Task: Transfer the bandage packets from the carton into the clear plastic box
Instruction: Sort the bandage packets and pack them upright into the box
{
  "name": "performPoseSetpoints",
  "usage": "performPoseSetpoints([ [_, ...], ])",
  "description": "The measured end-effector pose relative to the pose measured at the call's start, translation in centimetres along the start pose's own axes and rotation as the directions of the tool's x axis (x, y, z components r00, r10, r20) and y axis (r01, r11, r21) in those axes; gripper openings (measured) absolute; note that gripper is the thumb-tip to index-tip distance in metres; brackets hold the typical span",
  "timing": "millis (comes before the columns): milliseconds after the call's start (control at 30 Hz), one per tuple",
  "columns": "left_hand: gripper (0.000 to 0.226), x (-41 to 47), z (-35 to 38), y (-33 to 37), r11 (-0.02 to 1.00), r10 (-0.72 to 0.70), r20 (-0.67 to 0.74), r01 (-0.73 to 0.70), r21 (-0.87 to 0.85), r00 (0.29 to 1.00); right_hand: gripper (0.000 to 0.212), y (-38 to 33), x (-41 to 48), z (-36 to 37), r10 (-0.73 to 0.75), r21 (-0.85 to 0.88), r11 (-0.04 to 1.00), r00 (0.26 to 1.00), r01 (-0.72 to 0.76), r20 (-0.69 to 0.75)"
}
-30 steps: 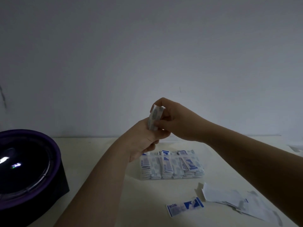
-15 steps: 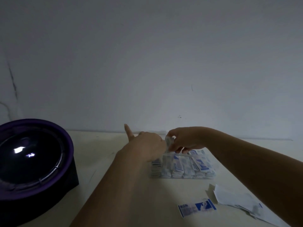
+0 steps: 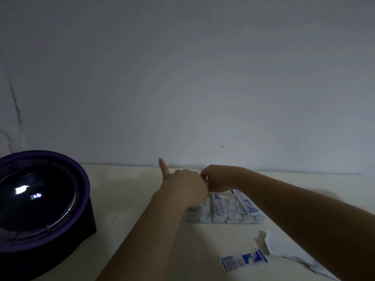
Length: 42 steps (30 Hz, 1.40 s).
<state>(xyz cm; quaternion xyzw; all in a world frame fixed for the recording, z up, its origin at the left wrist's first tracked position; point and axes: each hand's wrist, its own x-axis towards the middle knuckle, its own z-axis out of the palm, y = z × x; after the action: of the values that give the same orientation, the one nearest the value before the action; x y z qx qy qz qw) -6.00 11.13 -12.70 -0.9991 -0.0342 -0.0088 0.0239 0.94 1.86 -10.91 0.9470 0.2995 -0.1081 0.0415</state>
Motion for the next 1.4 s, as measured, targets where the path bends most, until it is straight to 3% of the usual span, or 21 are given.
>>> performPoseSetpoints([
  [367, 0.044, 0.4, 0.2, -0.3, 0.999, 0.012, 0.023, -0.011, -0.031, 1.0, 0.028, 0.2, 1.5, 0.5, -0.021, -0.163, 0.986, 0.975, -0.016, -0.22],
  [500, 0.042, 0.3, 0.0, -0.2, 1.0, 0.019, 0.02, -0.018, -0.022, 1.0, 0.017, 0.0, 0.7, -0.4, -0.072, -0.203, 0.978, 0.989, 0.045, -0.126],
  [633, 0.037, 0.3, 0.2, -0.3, 1.0, 0.018, 0.017, -0.018, -0.017, 1.0, 0.024, -0.2, 0.7, 0.0, -0.083, -0.258, 0.962, 0.996, 0.085, 0.019],
  [800, 0.04, 0.1, -0.1, -0.2, 1.0, 0.025, 0.026, -0.025, -0.005, 0.999, 0.024, -0.2, 0.7, 0.1, -0.127, -0.258, 0.958, 0.992, 0.129, 0.025],
  [933, 0.039, -0.1, -0.6, -0.3, 1.0, 0.017, 0.05, -0.017, 0.015, 0.999, 0.005, 0.7, -1.1, -1.4, -0.156, -0.009, 0.988, 0.981, 0.156, -0.118],
  [1000, 0.038, -0.3, -1.2, -0.3, 1.0, 0.012, 0.051, -0.014, 0.028, 0.999, 0.019, 1.6, -2.8, -2.3, -0.136, 0.111, 0.98, 0.96, 0.167, -0.245],
  [1133, 0.038, -1.0, -2.7, -0.7, 0.987, -0.05, -0.127, 0.03, -0.155, 0.991, 0.005, 3.9, -7.8, -2.7, -0.072, 0.219, 0.954, 0.866, 0.204, -0.495],
  [1200, 0.038, -1.5, -3.4, -0.5, 0.977, -0.057, -0.226, 0.008, -0.212, 0.973, 0.005, 5.6, -10.3, -1.8, -0.037, 0.217, 0.965, 0.896, 0.148, -0.443],
  [1300, 0.035, -2.8, -4.0, 0.7, 0.962, 0.018, -0.351, -0.112, -0.249, 0.936, 0.026, 8.0, -13.1, 1.1, 0.028, 0.097, 0.995, 0.994, -0.017, -0.11],
  [1400, 0.028, -4.6, -4.7, 2.8, 0.893, 0.143, -0.469, -0.318, -0.319, 0.872, 0.053, 10.0, -14.5, 4.4, 0.157, 0.07, 0.985, 0.987, -0.159, 0.039],
])
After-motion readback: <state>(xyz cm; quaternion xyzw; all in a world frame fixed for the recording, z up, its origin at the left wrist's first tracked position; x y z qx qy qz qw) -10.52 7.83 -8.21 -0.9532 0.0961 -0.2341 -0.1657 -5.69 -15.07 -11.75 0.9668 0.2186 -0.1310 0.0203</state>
